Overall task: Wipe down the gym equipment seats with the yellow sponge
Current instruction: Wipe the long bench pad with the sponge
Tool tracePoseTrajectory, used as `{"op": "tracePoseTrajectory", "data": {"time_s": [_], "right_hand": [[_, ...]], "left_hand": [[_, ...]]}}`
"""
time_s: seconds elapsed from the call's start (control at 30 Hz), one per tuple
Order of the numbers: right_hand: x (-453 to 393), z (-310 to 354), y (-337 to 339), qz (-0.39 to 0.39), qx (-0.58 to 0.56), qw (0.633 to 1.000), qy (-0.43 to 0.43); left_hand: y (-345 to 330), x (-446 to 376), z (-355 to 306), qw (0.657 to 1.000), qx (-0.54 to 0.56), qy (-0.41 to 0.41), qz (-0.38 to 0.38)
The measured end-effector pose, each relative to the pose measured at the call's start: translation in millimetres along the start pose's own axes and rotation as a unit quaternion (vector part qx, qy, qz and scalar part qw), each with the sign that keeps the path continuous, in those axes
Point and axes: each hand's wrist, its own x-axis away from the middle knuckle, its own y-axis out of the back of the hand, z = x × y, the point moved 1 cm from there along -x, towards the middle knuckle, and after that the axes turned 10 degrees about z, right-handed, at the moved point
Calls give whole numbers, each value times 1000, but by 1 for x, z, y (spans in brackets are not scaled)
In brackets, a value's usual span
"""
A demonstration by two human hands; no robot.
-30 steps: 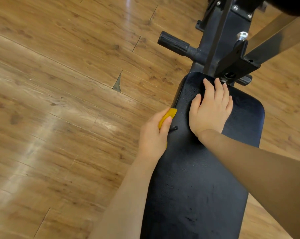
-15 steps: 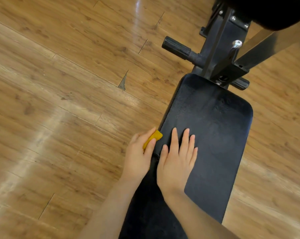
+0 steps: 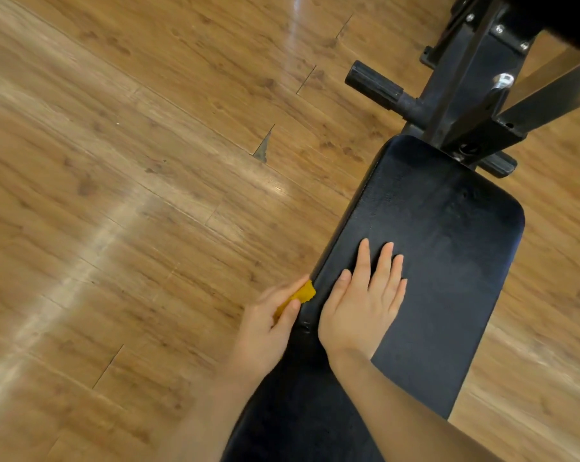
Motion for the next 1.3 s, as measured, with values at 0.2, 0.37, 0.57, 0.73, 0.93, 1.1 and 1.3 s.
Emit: {"op": "tracePoseTrajectory", "data": {"time_s": [0.2, 0.37, 0.57, 0.73, 0.93, 1.1, 1.3], "right_hand": [[0, 0, -3, -11, -3, 1000, 1], [0, -1, -4, -14, -2, 1000, 1], [1, 0, -2, -12, -7, 1000, 3], [1, 0, -1, -16, -6, 1000, 1], [1, 0, -1, -13, -3, 1000, 3], [1, 0, -2, -14, 1, 1000, 4], [1, 0, -2, -16, 1, 1000, 4]], "left_hand": [[-7, -41, -11, 997, -65, -23, -35], [-12, -43, -15, 996, -60, -36, -60], [-6, 12, 4, 999, -24, 7, -33], [-8, 30, 6, 997, -74, -4, 18], [-5, 24, 6, 992, -123, -1, -21], [9, -1, 9, 984, -144, -3, -101], [-1, -43, -10, 992, -115, -37, -47]]}}
